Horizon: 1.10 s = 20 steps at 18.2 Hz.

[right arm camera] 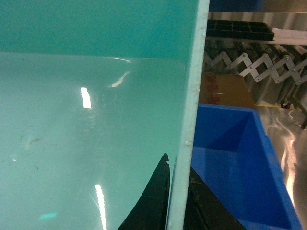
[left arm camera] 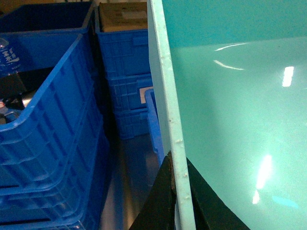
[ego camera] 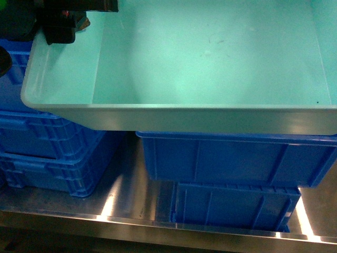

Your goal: Stack blue boxes stably on right

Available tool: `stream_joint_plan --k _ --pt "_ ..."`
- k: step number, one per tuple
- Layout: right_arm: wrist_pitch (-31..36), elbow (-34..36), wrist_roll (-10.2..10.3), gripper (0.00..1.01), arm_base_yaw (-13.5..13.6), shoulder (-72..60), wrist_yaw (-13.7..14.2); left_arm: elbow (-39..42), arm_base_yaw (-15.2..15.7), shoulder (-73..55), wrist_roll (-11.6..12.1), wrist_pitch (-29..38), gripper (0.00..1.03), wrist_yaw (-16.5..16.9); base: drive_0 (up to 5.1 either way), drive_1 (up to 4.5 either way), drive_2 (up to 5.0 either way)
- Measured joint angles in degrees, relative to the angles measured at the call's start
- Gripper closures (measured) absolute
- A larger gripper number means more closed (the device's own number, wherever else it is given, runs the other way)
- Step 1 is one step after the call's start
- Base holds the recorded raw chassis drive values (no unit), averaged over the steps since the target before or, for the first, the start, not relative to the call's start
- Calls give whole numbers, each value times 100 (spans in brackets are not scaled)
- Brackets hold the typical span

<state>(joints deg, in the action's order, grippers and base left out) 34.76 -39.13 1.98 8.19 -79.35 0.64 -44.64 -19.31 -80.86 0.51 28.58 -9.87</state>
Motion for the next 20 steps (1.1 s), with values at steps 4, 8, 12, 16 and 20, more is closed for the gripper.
stream_joint_plan --k 4,8,12,16,20 --pt "-2 2 0 94 -2 0 2 0 0 0 -2 2 101 2 463 -215 -215" --pt "-2 2 0 94 -2 0 2 0 0 0 0 2 101 0 449 -223 -223" --pt "-7 2 0 94 -2 0 4 0 -2 0 -2 9 101 0 228 -102 -102" --pt "-24 4 2 94 -33 0 0 0 -15 0 -2 -4 101 4 4 214 -206" --pt "-11 15 4 94 -33 33 -4 0 -15 15 -2 11 101 2 -8 418 -435"
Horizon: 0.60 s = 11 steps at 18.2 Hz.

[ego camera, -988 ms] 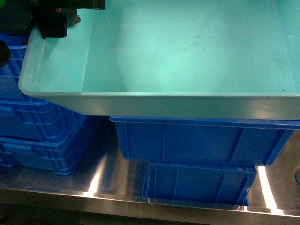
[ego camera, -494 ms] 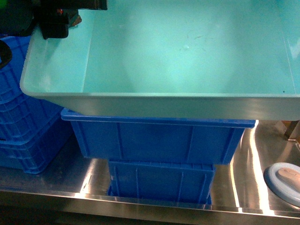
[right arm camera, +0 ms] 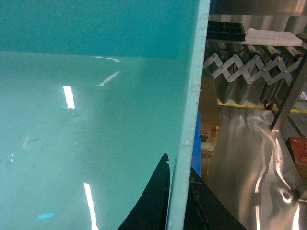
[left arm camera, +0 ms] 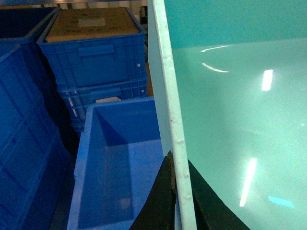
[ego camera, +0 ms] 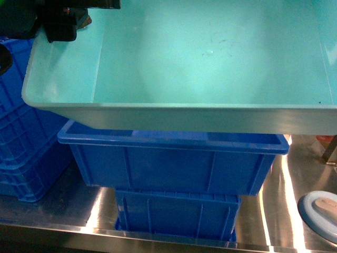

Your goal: Stack blue boxes stably on right

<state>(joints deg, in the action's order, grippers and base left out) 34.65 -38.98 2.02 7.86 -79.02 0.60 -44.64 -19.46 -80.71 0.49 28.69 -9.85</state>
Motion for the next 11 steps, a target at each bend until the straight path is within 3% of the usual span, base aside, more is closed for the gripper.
stream_joint_plan --k 9,11 --pt "7 0 2 94 0 -9 -4 0 0 7 0 -9 101 2 -8 420 -435" --pt "57 -7 2 94 0 -7 -4 -4 0 9 2 57 101 2 0 0 0"
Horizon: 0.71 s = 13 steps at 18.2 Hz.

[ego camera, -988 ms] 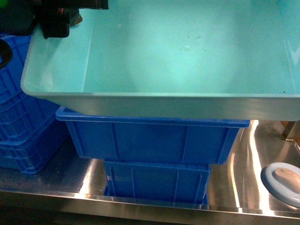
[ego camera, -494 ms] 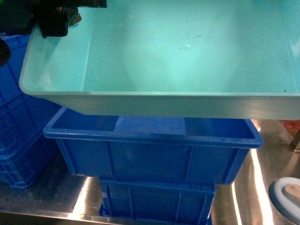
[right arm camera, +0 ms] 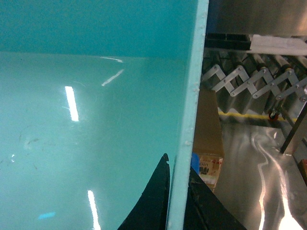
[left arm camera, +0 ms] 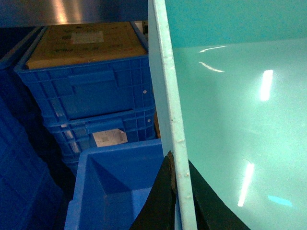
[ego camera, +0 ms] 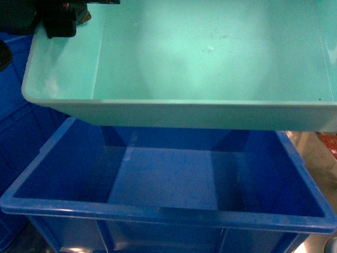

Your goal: Stack blue boxes stably on right

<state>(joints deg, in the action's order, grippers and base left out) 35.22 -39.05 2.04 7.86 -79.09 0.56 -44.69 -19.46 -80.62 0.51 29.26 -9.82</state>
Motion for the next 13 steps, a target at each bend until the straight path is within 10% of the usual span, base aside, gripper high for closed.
stream_joint_plan --k 8,13 --pt "-70 0 9 94 0 -33 -17 11 0 -28 -2 -79 101 -66 0 0 0" --pt "-238 -516 52 94 428 -1305 83 -310 695 -833 -44 -925 101 376 0 0 0"
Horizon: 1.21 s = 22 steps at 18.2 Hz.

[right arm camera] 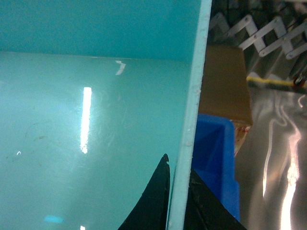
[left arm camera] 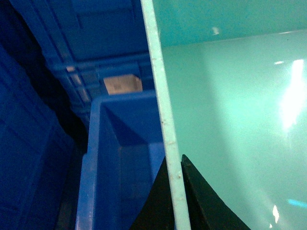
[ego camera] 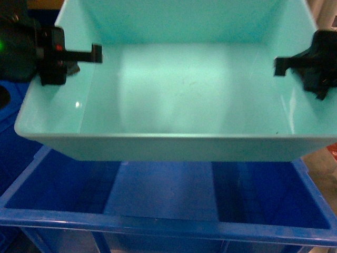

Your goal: Stack blue boxes stably on right

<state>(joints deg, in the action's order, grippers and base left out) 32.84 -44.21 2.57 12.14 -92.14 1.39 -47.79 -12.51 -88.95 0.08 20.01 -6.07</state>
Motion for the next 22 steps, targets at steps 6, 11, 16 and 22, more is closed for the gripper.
stream_joint_plan --k 6,11,16,22 --pt "-269 -1137 243 94 136 -1530 293 -1565 382 -1598 570 -643 101 575 0 0 0" --pt "-820 -1685 374 94 -66 -2463 197 -2413 179 -2649 793 -1322 101 212 0 0 0" --pt "-1231 -1849 339 94 -177 -2704 63 -2806 -33 -3058 595 -1915 101 -120 0 0 0" --pt "-1405 -1845 186 94 -170 -2771 35 -2787 -44 -3191 214 -2177 101 -186 0 0 0"
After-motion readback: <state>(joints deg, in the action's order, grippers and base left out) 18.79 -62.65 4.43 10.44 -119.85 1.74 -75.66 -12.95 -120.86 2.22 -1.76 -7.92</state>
